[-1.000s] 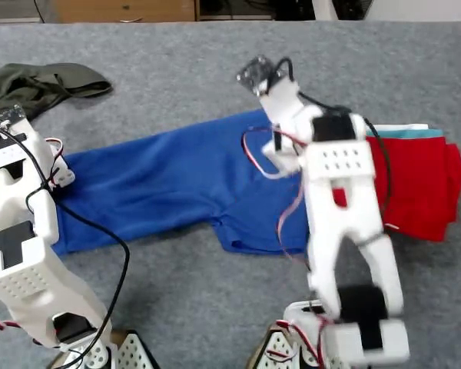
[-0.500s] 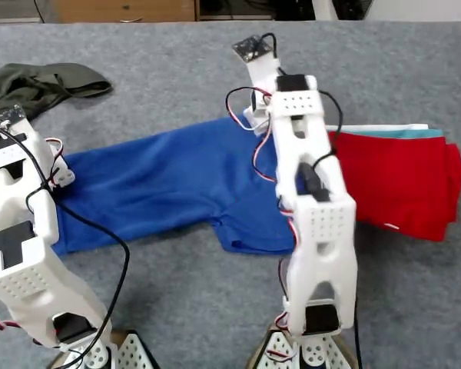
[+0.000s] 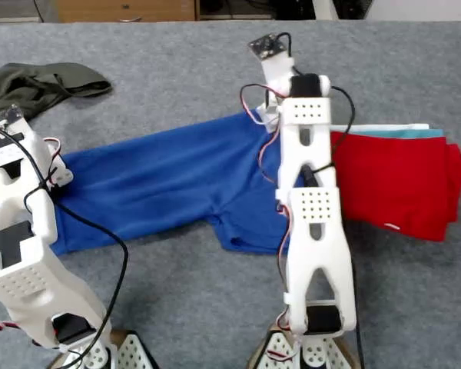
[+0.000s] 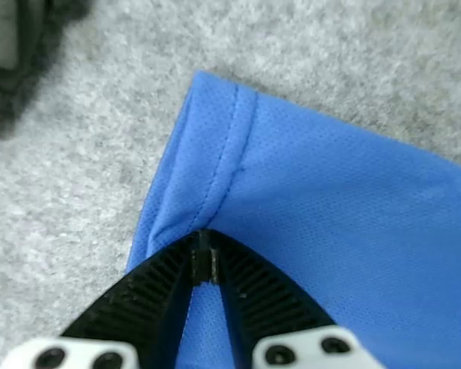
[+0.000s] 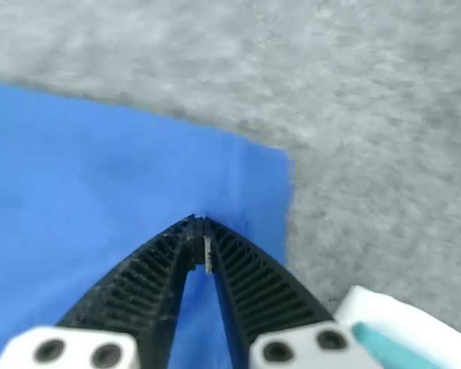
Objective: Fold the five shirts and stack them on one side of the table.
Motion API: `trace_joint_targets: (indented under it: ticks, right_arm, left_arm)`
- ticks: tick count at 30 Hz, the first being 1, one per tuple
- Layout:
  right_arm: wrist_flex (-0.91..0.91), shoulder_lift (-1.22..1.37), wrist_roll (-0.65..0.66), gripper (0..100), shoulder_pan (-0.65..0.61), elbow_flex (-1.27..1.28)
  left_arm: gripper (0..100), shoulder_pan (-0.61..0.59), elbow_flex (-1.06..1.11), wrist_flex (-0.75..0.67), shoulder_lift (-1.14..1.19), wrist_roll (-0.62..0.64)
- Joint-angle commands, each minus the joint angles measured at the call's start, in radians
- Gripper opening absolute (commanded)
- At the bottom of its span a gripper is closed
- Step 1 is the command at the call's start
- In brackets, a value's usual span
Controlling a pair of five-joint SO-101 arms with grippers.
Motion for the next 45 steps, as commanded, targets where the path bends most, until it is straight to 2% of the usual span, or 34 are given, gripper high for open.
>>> trace_joint_targets:
  ticks: [1,4,6,11,16,21,26,30,36,38,45]
  right_arm:
    - [0.068,-0.165,0.017,0.3,-0.028,-0.053]
    - [0.086,-0.262,0.012,0.3,-0.021,-0.048]
    - [0.063,-0.289,-0.017,0.3,-0.019,-0.048]
    - [-0.081,-0.216,-0.092,0.4,-0.033,0.024]
    - [-0.206,-0.104,-0.097,0.4,-0.031,0.117]
    - [-0.229,-0.051,-0.092,0.4,-0.027,0.09]
    - [-0.245,-0.025,-0.078,0.4,0.036,0.079]
    - [-0.255,-0.018,-0.014,0.4,0.048,0.076]
    - [-0.23,-0.031,-0.009,0.3,0.044,0.061]
    - [-0.186,-0.056,-0.009,0.3,0.038,-0.013]
    - [0.021,-0.223,-0.043,0.3,0.005,-0.051]
  left_arm:
    - [2,-0.02,-0.066,0.072,-0.048,-0.002]
    - [2,-0.015,-0.084,0.155,-0.145,-0.002]
    - [2,-0.017,-0.087,0.155,-0.229,-0.002]
    - [2,-0.017,-0.086,0.038,-0.334,0.021]
    - [2,-0.023,-0.094,-0.018,-0.219,0.048]
    - [2,-0.031,-0.109,-0.084,-0.028,0.041]
    - [2,-0.12,-0.221,-0.087,0.117,0.048]
    - [2,-0.132,-0.269,-0.057,0.16,0.064]
    - [2,-0.118,-0.301,-0.023,0.16,0.072]
    - [2,-0.112,-0.31,-0.003,0.137,0.069]
    - [2,-0.078,-0.334,0.124,-0.136,0.061]
